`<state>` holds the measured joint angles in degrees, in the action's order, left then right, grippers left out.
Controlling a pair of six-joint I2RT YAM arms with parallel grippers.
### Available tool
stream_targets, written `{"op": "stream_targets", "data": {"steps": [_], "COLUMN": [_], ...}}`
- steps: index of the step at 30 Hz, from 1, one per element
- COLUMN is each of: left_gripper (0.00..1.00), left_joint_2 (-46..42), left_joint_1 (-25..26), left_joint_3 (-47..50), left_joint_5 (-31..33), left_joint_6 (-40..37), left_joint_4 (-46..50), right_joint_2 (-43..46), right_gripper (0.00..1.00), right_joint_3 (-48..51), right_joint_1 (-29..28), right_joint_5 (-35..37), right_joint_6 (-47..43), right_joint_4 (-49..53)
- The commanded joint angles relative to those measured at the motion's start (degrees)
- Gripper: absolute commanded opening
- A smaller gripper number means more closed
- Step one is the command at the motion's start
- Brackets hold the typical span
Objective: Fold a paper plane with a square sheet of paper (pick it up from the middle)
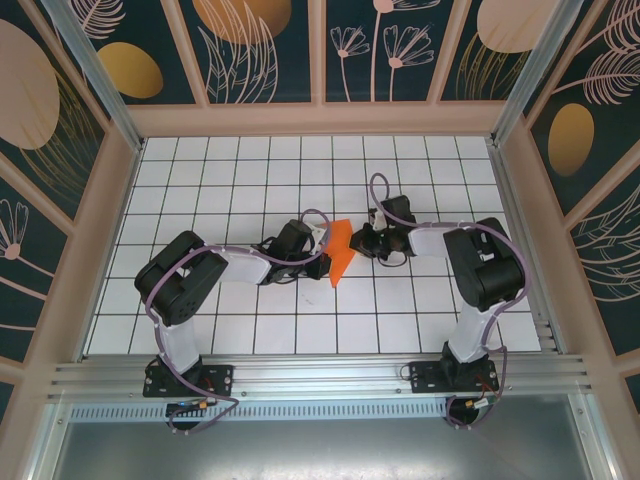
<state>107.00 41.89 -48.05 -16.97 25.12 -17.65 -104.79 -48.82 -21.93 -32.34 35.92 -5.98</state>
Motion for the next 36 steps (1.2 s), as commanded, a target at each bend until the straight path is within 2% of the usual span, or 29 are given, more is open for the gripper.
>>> {"op": "stream_targets", "data": {"steps": [1, 6, 14, 19, 24, 27, 29, 32, 36], "left_gripper": [0.0, 0.0, 0.0, 0.0, 0.01, 0.1, 0.23, 0.35, 0.43], "left_joint_2": [3.3, 3.3, 3.3, 3.5, 2.9, 1.2, -1.0, -4.3, -7.2], "left_joint_1": [-0.1, -0.1, -0.1, -0.1, -0.1, -0.2, -0.1, -0.1, -0.2], "left_joint_3": [0.7, 1.0, 1.2, 0.7, 0.5, 0.3, 0.1, -1.1, -3.4], "left_joint_5": [1.3, 1.4, 1.6, 1.4, 1.7, 2.8, 4.6, 9.0, 14.7], "left_joint_6": [0.2, 0.2, 0.2, 0.1, 0.6, 1.8, 3.1, 4.9, 7.1], "left_joint_4": [7.9, 7.9, 8.0, 8.0, 8.1, 8.5, 9.0, 11.1, 14.9], "right_joint_2": [-3.2, -2.4, 2.4, -0.6, -3.0, -2.5, -2.5, -2.8, -2.7], "right_gripper": [0.11, 0.11, 0.12, 0.11, 0.11, 0.11, 0.11, 0.11, 0.11], "right_joint_3": [-0.2, -0.6, -2.7, -1.4, -0.2, 0.0, 0.1, 0.0, -0.3], "right_joint_1": [0.3, 0.2, 1.0, 1.1, 1.1, 1.0, 1.0, 0.8, 0.7], "right_joint_5": [2.5, 3.9, 1.2, 1.3, 5.3, 6.6, 6.8, 5.8, 5.6], "right_joint_6": [-0.9, -0.9, -2.7, -2.3, -2.4, -3.0, -3.4, -4.0, -4.6], "right_joint_4": [1.8, 2.9, 3.4, 2.0, 3.6, 4.7, 5.1, 5.0, 5.4]}}
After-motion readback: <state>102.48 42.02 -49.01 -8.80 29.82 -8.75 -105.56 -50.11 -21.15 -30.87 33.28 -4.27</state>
